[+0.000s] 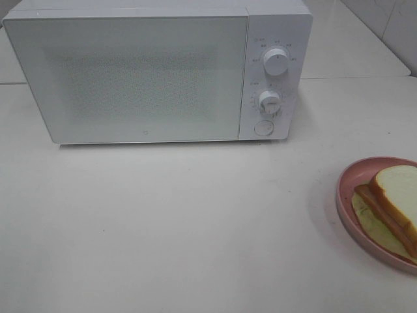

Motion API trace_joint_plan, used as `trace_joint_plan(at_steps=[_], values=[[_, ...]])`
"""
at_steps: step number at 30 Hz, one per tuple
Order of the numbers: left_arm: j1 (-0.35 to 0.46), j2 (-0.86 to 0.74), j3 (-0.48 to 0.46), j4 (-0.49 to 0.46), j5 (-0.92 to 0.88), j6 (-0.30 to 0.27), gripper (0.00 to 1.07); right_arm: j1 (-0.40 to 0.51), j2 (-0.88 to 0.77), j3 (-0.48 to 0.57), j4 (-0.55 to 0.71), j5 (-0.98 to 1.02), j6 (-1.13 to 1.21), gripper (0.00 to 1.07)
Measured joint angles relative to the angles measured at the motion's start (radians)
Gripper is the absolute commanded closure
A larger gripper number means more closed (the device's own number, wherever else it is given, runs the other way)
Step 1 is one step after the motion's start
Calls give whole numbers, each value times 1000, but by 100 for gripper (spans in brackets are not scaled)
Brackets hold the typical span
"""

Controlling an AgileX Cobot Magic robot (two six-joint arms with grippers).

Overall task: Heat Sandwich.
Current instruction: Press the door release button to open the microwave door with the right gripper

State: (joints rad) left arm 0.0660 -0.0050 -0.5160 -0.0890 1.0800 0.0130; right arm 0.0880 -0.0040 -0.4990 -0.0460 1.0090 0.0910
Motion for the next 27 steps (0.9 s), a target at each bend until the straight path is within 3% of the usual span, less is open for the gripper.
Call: trace_joint_plan(at_steps=[16, 27], values=[[0, 0, 0, 0, 0, 0, 9, 0, 0, 0, 0, -5, 0, 32], [0, 0, 0, 0, 0, 0, 9, 0, 39, -31, 0, -147, 0, 32]])
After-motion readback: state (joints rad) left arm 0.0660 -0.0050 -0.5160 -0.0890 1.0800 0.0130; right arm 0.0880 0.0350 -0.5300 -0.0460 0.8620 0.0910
